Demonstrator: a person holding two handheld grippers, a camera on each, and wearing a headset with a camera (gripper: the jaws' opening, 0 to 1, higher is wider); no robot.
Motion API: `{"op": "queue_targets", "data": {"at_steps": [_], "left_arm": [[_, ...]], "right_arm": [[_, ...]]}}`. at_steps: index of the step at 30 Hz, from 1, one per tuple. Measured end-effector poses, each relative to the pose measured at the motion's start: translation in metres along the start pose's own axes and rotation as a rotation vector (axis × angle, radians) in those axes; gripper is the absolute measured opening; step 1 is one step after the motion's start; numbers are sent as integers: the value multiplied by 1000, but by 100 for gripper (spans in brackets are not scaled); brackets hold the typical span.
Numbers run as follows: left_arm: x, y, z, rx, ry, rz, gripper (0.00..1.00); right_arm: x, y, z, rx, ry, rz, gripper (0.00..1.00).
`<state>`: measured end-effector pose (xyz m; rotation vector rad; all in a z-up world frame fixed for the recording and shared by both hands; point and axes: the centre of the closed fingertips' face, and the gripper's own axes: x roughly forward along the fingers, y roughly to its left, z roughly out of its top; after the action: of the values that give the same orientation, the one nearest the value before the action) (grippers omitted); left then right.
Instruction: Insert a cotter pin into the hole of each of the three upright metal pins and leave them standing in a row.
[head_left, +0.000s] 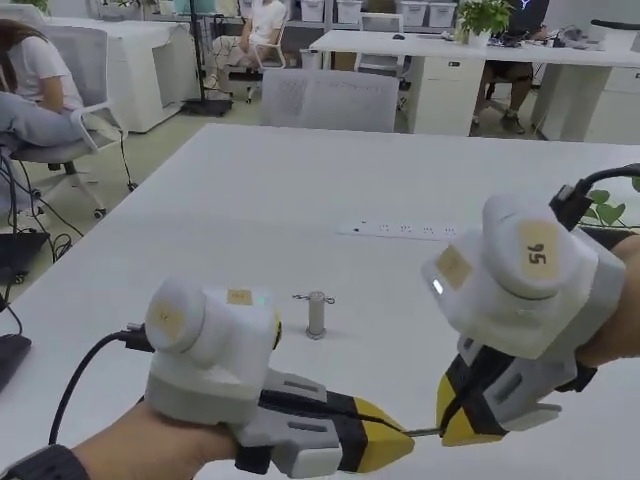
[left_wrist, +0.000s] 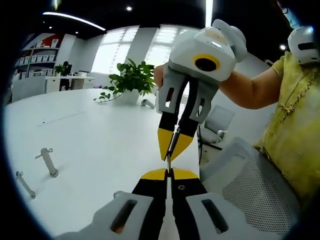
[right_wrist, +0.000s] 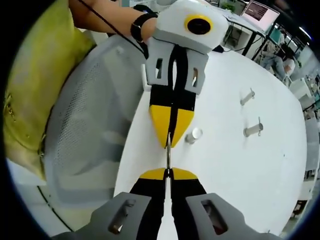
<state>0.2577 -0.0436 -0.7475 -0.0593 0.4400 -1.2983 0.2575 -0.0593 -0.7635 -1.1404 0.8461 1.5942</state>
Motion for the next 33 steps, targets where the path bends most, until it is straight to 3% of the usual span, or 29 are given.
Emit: {"op": "queue_targets", "data": {"at_steps": [10, 16, 22, 28, 33], "left_arm": [[1, -2, -3, 207, 30, 23, 1], [2, -2, -4, 274, 49, 41, 6], [1, 2, -4, 310, 54, 71, 14], [-10, 20, -3, 283, 58, 151, 29], [-16, 31, -7, 274, 75, 190, 34]], "right_arm": [[0, 0, 0, 32, 7, 5, 3], [0, 0, -1, 60, 1, 8, 3], [1, 2, -2, 95, -5, 19, 3], [2, -3, -9, 137, 6, 0, 3], [5, -11, -14, 176, 12, -23, 3]]}}
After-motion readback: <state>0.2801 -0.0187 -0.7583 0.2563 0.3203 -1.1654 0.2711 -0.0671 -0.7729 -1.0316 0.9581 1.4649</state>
